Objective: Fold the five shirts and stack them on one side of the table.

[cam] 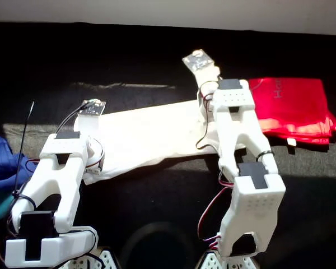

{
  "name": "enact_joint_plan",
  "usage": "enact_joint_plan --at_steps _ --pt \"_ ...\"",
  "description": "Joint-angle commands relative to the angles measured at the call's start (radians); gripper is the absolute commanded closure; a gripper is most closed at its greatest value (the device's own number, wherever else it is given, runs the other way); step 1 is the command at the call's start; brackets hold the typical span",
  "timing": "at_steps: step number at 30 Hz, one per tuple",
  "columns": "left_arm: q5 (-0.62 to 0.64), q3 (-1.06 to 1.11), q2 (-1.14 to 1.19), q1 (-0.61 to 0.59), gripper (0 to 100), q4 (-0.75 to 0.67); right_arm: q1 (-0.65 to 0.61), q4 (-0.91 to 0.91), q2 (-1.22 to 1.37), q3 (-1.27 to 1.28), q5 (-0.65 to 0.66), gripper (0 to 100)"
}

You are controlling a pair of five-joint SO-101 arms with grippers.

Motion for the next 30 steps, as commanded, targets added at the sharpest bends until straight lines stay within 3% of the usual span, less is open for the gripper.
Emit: enact_joint_plan --at_steps 1,8,10,13,15,22,30 --pt "0.005 0.002 0.001 0.004 99 -0.012 0.019 0.012 -0.013 -0.114 -0.063 80.0" --pt "0.005 0.002 0.001 0.004 99 -0.012 0.036 0.194 -0.153 -0.183 -0.124 80.2" --pt "0.005 0.002 0.001 0.004 99 -0.012 0.031 0.259 -0.177 -0.163 -0.123 84.8" --pt "0.005 0.002 0.001 0.004 99 -0.014 0.016 0.311 -0.185 -0.119 -0.121 99.8" --pt "0.005 0.002 0.001 0.004 99 -0.014 -0.002 0.321 -0.185 -0.062 -0.124 97.4" --pt "0.005 0.002 0.001 0.004 99 -0.014 -0.139 0.096 -0.183 0.183 -0.124 99.1" --pt "0.005 0.002 0.001 0.004 99 -0.014 -0.217 -0.082 -0.182 0.214 -0.124 99.1"
